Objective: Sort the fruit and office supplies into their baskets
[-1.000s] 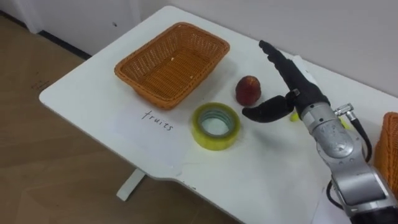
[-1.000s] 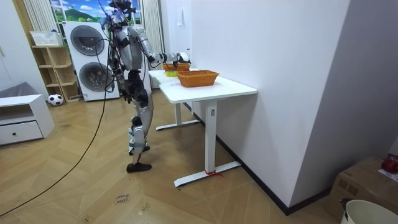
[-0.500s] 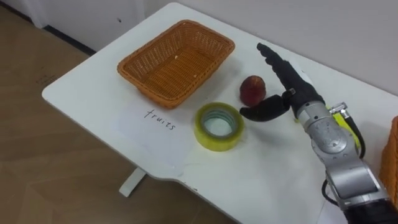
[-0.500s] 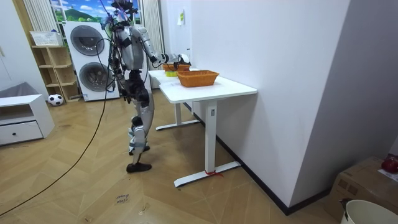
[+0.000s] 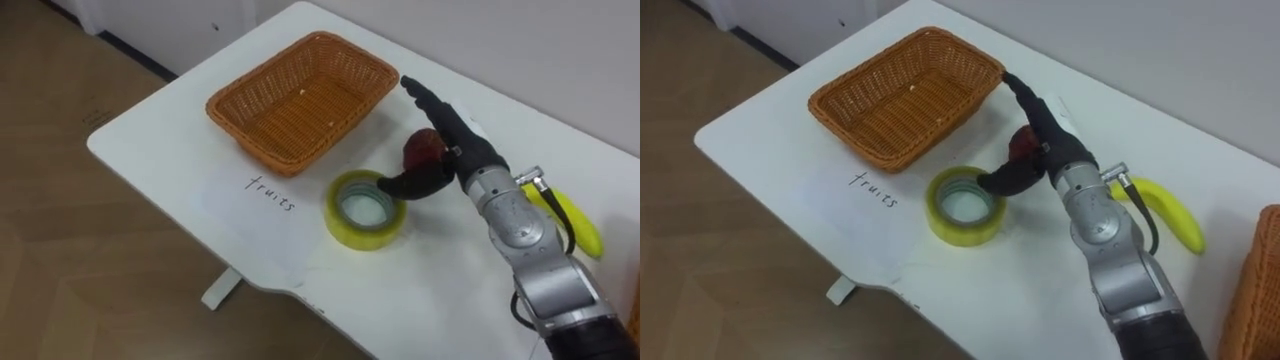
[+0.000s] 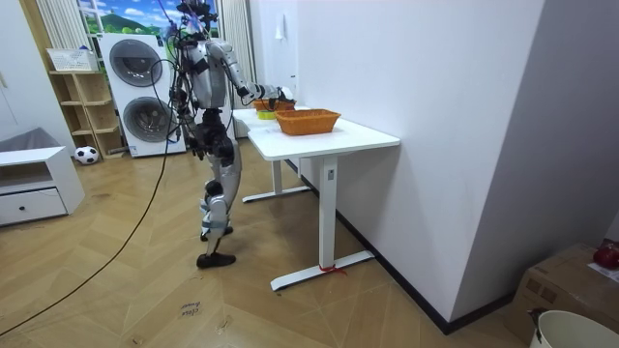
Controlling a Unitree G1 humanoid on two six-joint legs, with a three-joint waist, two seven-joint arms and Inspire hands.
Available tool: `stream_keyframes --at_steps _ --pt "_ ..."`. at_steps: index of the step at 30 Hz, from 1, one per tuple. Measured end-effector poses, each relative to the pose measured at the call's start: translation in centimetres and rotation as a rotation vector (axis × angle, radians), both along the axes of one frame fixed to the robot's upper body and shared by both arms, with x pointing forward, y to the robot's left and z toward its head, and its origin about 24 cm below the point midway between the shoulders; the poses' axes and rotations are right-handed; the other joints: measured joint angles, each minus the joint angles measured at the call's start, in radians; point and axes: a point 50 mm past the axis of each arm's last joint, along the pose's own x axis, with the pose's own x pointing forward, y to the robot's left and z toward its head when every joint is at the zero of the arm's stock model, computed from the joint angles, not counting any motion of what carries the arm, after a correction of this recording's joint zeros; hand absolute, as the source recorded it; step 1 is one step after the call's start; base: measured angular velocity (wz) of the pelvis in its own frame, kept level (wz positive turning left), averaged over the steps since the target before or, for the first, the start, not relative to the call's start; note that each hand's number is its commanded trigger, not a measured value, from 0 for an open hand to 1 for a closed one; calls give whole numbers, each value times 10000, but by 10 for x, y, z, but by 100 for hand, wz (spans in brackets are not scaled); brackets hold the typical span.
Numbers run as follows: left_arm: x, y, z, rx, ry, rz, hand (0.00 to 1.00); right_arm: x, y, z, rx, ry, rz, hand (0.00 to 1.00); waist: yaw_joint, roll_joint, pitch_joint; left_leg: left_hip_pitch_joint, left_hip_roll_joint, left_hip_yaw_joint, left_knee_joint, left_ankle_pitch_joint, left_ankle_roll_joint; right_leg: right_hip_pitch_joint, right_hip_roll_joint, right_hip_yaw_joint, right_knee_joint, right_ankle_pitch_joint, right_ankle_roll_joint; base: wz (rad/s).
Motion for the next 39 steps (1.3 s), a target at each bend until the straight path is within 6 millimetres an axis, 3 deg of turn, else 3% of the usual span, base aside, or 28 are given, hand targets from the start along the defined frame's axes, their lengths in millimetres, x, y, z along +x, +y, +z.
stream_keyframes --at_steps 9,11,12,13,14,15,16,18,24,28,35,39 --pt "1 -2 0 -103 -130 -131 0 0 3 0 -133 -204 27 0 3 -4 -16 43 15 -105 -39 1 0 -28 -6 -28 139 0 0 0" --pt "1 -2 0 -121 -121 -133 0 0 3 1 -303 -272 -12 0 18 21 -37 55 70 -417 -76 14 1 -209 -5 -36 487 -16 18 -2" --pt "2 -2 0 -117 -117 -177 0 0 3 1 -407 -329 -18 0 14 69 -45 74 225 -1026 -85 24 -6 -527 33 117 761 -314 31 -16" --pt "2 0 0 -79 -119 -215 0 0 3 2 -431 -378 19 0 84 74 -33 39 244 -1342 -79 31 -23 -705 130 374 470 -427 -52 -48" --pt "2 2 1 -40 -112 -229 0 3 8 5 -504 -539 182 0 275 -63 -68 -20 245 -1542 -78 15 -69 -1089 306 741 -496 -109 -279 -33" --pt "-2 -1 -1 -131 47 -156 0 2 9 4 -696 -569 250 0 98 158 -123 -20 350 -1474 -99 -6 -247 -1036 382 527 -290 277 -477 -4" --pt "-3 0 0 -113 64 -151 0 1 10 3 -818 -531 258 0 -104 137 -106 43 363 -948 -214 95 -382 -936 364 515 -178 280 -478 34" --pt "-2 -1 0 -106 62 -190 0 1 10 3 -951 -571 237 0 -177 56 -119 212 400 -228 -371 254 -274 -816 369 518 -245 255 -441 30" --pt "-2 -4 -1 -230 312 -355 0 1 13 3 -918 -492 378 0 -183 -97 -89 167 264 -140 -377 260 -259 -822 339 427 -243 228 -404 16" --pt "1 -3 -1 -213 269 -387 0 1 13 2 -932 -412 475 0 -163 -87 -78 77 179 -136 -339 183 -118 -836 266 397 -235 171 -311 5" --pt "0 -4 -4 -239 489 -344 0 1 14 -2 -1374 -95 757 0 -20 0 3 -53 166 -31 -182 175 -122 -859 264 402 -213 181 -327 -5" --pt "-2 -4 -6 -252 622 -322 0 0 13 -9 -1414 257 654 0 -12 25 -17 -188 168 -13 -46 179 -121 -1005 263 431 -134 198 -355 0"
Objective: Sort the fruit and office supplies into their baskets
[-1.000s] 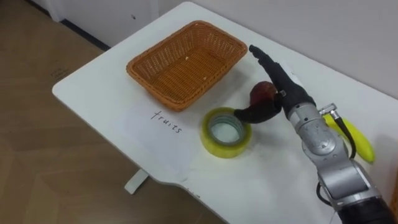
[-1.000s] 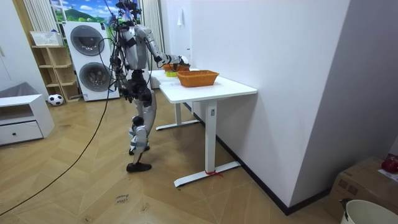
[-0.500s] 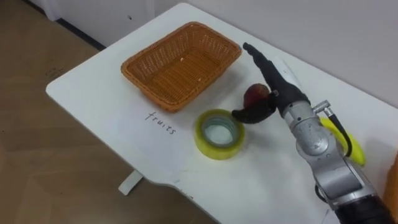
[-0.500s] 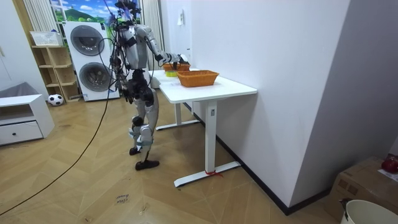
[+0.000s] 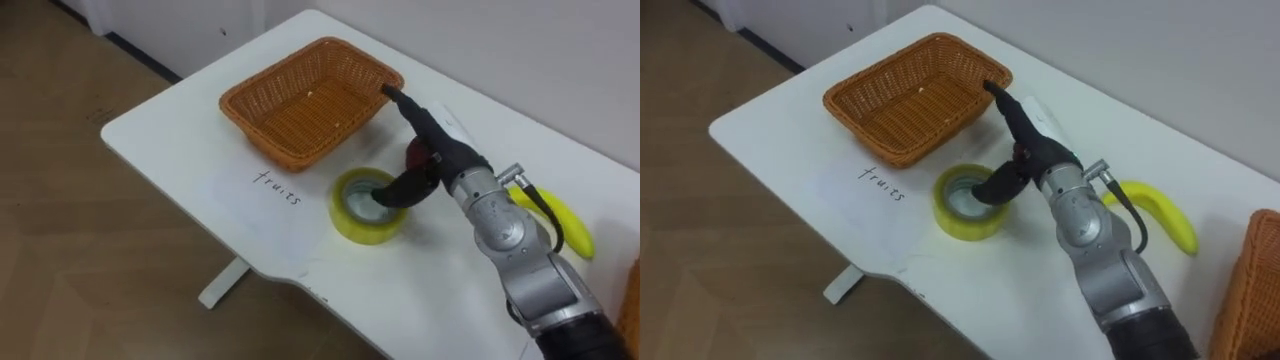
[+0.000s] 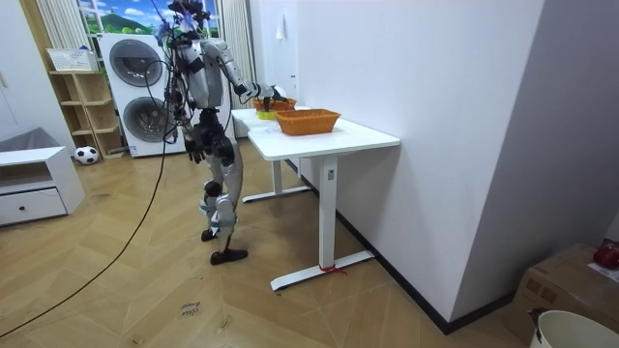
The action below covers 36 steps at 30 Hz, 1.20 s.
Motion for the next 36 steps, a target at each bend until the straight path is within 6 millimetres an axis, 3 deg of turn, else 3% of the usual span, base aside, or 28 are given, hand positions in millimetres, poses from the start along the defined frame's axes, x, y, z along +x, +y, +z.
stream_keyframes --at_steps 8,31,36 --pt "4 -5 -1 -128 -11 -216 0 -2 10 -2 89 48 276 0 -54 209 -74 33 19 39 -35 1 6 -30 -17 9 84 -3 4 -1" --pt "9 -2 0 -101 -46 -93 0 -4 3 -17 -111 1048 137 0 -78 81 -93 168 25 107 -91 -2 8 21 -18 -5 71 -3 5 0" --pt "9 -3 1 -206 -10 -101 0 -4 3 -20 -217 1376 373 0 -253 62 -85 169 27 125 -102 -3 8 11 -21 -29 75 -3 5 0"
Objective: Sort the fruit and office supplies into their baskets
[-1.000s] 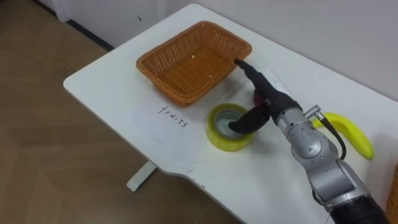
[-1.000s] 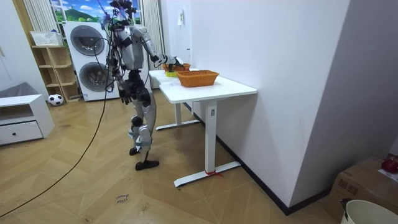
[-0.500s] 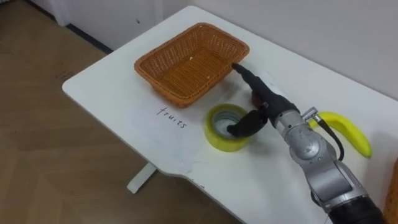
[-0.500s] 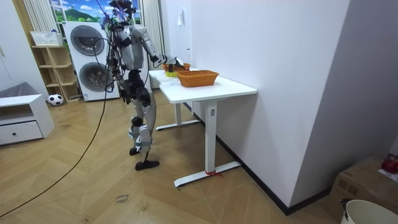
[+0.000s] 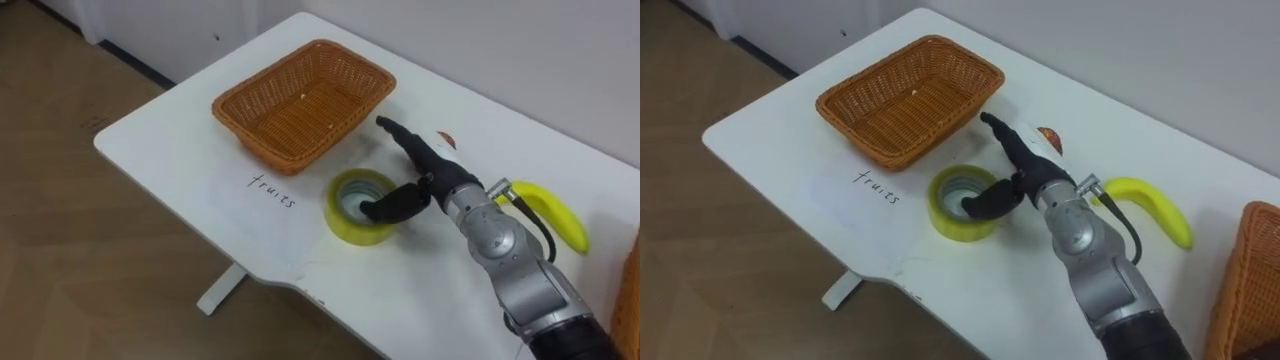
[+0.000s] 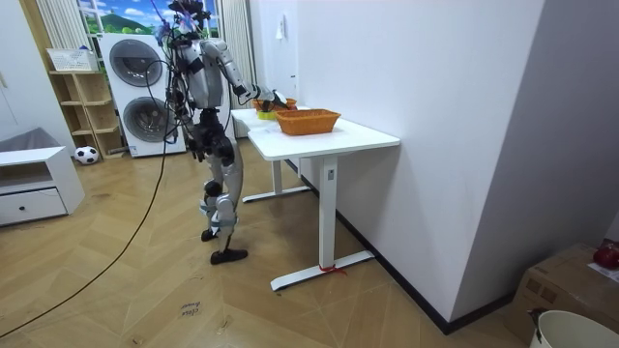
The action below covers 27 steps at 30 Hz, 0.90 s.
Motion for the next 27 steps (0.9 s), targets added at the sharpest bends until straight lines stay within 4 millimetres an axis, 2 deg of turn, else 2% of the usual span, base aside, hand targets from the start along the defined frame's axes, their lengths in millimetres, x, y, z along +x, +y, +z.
stream_keyframes --at_steps 7,14,18,27 --pt "0 0 0 -92 122 -15 0 0 -3 -6 -21 469 23 0 -11 -19 -4 80 8 21 -22 -2 4 94 -4 -72 -7 0 0 0" --pt "-4 3 0 -112 360 9 0 -1 -4 -9 -20 853 163 0 -4 -147 23 137 7 22 -14 -11 9 136 -43 -439 -11 -3 4 0" --pt "-6 4 0 -98 435 28 0 -1 -3 -9 -48 1020 311 0 11 -234 -15 151 7 26 -13 -14 15 139 -44 -448 -8 -3 4 0" --pt "-8 4 -1 -89 540 71 0 2 -4 -6 -239 1498 668 0 31 -253 -4 203 5 17 -20 -15 17 166 -50 -455 4 -2 4 0"
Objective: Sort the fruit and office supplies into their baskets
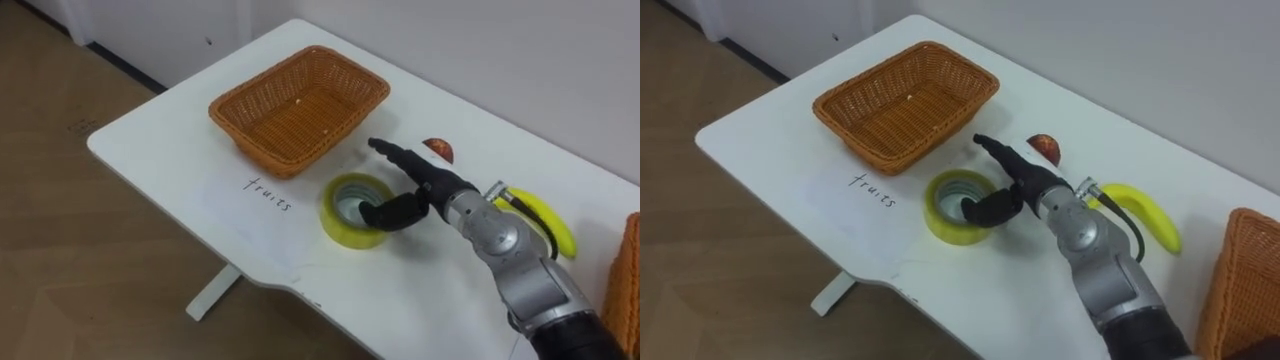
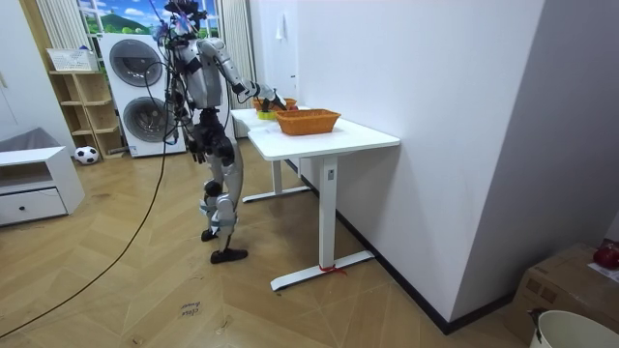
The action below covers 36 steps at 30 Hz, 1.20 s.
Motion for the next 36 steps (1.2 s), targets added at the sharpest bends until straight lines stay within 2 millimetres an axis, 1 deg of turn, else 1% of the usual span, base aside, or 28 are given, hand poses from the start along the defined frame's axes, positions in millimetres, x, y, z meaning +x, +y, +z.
stream_keyframes --at_steps 2,4,6,8,11,15,18,19,23,24,25,27,31,33,36 --pt "1 0 0 4 4 21 0 1 0 0 1 245 75 0 -2 -27 2 9 3 -24 -2 -1 0 14 2 -25 -2 0 1 0" --pt "6 0 2 -100 -33 10 0 4 0 4 -75 558 278 0 -11 -83 33 -2 3 -28 -2 0 -1 10 6 -18 -9 -1 0 0" --pt "9 1 3 -145 -71 -6 0 4 1 6 -172 791 504 0 -1 -159 41 -15 2 -12 -6 -1 0 -9 6 -6 -7 -1 1 0" --pt "9 3 4 -92 -61 -14 0 5 3 8 -347 962 787 0 40 -253 22 -19 3 7 -21 -1 0 -11 6 10 2 0 0 -2" --pt "10 10 6 59 -78 246 0 5 3 9 -380 1370 984 0 69 -364 22 17 4 27 -33 -6 11 -7 6 30 0 0 0 -1" --pt "14 17 8 300 -126 342 0 10 3 14 -547 1740 1178 0 316 -433 43 38 11 34 -41 -6 10 39 9 22 -8 0 0 0" --pt "16 19 8 382 -160 351 0 13 1 19 -1172 1822 1363 0 521 -505 96 24 14 26 -42 -6 9 -23 10 8 -14 0 0 0" --pt "17 20 9 402 -190 389 0 15 1 22 -1341 1841 1444 0 557 -536 111 17 12 7 -39 -7 9 -19 10 -6 -14 0 0 3" --pt "16 21 9 428 -215 511 0 18 2 27 -1665 1946 1607 0 567 -588 120 -2 10 6 -65 -7 10 -35 10 -5 -17 0 0 0" --pt "16 21 9 432 -217 514 0 18 2 28 -1672 1997 1652 29 566 -594 115 0 12 14 -87 -6 10 -33 9 -5 -16 0 0 0" --pt "16 21 9 436 -221 514 0 18 2 29 -1663 2016 1670 78 565 -600 111 4 14 18 -103 -4 10 -32 9 -6 -16 0 1 0" --pt "16 21 9 441 -229 514 0 17 3 30 -1639 2072 1801 100 556 -618 98 7 20 38 -134 -3 12 -34 9 -6 -16 -2 2 0" --pt "18 22 10 481 -317 566 0 17 4 32 -1718 2043 1863 100 557 -642 82 27 24 63 -153 -6 17 -39 8 10 -17 -6 9 0" --pt "20 24 11 561 -416 625 0 20 4 38 -2055 1832 1851 100 554 -642 82 31 34 104 -166 -7 19 -56 8 23 -24 -7 11 -4" --pt "20 25 11 599 -448 660 0 21 3 38 -2348 1888 1885 100 596 -648 85 34 39 126 -174 -8 20 -68 10 29 -22 -7 11 -2"
